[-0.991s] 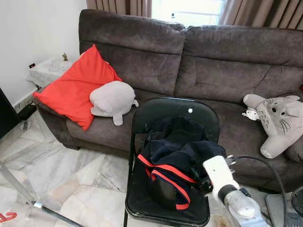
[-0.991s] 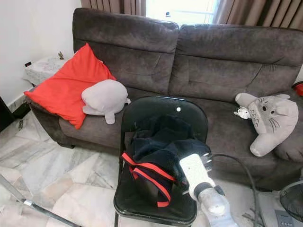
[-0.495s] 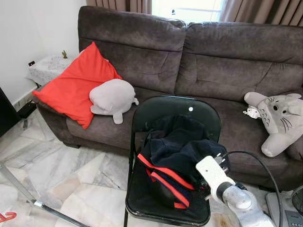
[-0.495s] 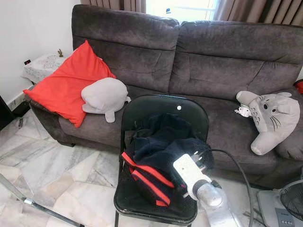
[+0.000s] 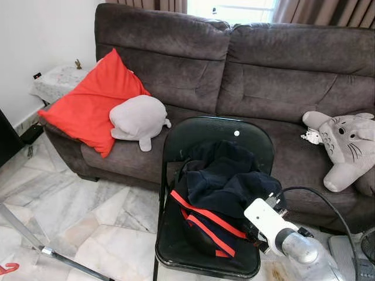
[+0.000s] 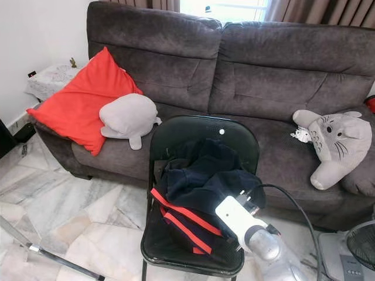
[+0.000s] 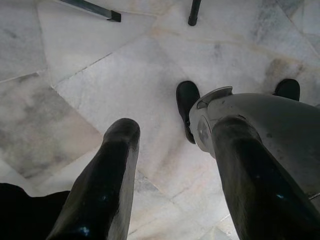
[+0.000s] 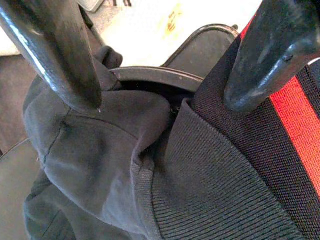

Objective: Hang hanger

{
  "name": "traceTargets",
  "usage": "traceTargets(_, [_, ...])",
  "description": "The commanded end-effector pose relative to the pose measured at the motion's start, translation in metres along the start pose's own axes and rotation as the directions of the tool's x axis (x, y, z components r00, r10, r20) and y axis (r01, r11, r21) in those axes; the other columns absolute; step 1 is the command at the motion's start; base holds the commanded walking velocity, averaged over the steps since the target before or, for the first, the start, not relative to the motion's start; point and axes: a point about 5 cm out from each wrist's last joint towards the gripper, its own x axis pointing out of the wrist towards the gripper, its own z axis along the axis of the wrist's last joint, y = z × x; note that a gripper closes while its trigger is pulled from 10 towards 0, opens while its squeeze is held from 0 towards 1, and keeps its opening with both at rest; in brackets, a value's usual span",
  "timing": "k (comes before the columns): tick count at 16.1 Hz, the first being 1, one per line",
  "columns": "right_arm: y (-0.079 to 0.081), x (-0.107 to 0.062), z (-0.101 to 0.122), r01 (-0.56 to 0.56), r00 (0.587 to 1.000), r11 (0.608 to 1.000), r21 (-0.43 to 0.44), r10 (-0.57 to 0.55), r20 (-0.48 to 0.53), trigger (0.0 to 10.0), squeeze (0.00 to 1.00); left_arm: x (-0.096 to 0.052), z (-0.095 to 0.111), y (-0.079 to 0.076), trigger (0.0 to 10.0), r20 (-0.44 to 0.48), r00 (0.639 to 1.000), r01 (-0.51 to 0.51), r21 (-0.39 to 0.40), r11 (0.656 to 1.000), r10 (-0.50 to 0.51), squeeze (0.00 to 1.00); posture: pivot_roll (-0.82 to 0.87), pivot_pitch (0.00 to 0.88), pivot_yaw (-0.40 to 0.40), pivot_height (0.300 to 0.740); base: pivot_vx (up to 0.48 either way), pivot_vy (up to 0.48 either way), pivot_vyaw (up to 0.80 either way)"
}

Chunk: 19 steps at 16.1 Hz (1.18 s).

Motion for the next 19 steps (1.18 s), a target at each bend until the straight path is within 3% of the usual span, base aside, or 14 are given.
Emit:
traceTargets(1, [-0.002, -0.003, 0.004, 0.001, 1.0, 1.0, -0.019, -0.001, 0.009, 10.0, 0.0, 0.0, -0.002, 0.002, 10.0, -0.021, 1.0, -0.002, 0.011, 1.0, 0.002, 0.0, -0.09, 0.056, 0.009, 0.74, 0.0, 0.0, 0.0])
traceTargets(11, [-0.014, 0.022, 0.012, -0.033, 0.999, 0.99, -0.136, 0.035, 0.011, 10.0, 0.0, 0.0, -0.001, 0.003, 10.0, -0.024, 1.0, 0.002, 0.014, 1.0, -0.002, 0.0, -0.07, 0.054, 0.018, 0.74, 0.0, 0.0, 0.0])
traceTargets(14, [-0.014, 0.022, 0.021, -0.063, 0.997, 0.989, -0.136, 0.069, 0.042, 10.0, 0.0, -0.001, -0.001, 0.003, 10.0, -0.027, 1.0, 0.003, 0.015, 1.0, -0.002, 0.0, -0.07, 0.056, 0.02, 0.74, 0.0, 0.0, 0.0])
traceTargets(19, [0.0, 0.013, 0.029, -0.219, 0.969, 0.97, -0.106, 0.228, 0.09, 10.0, 0.0, 0.0, -0.002, 0.002, 10.0, -0.032, 0.999, 0.007, 0.019, 1.0, -0.006, 0.0, -0.07, 0.06, 0.021, 0.74, 0.0, 0.0, 0.0])
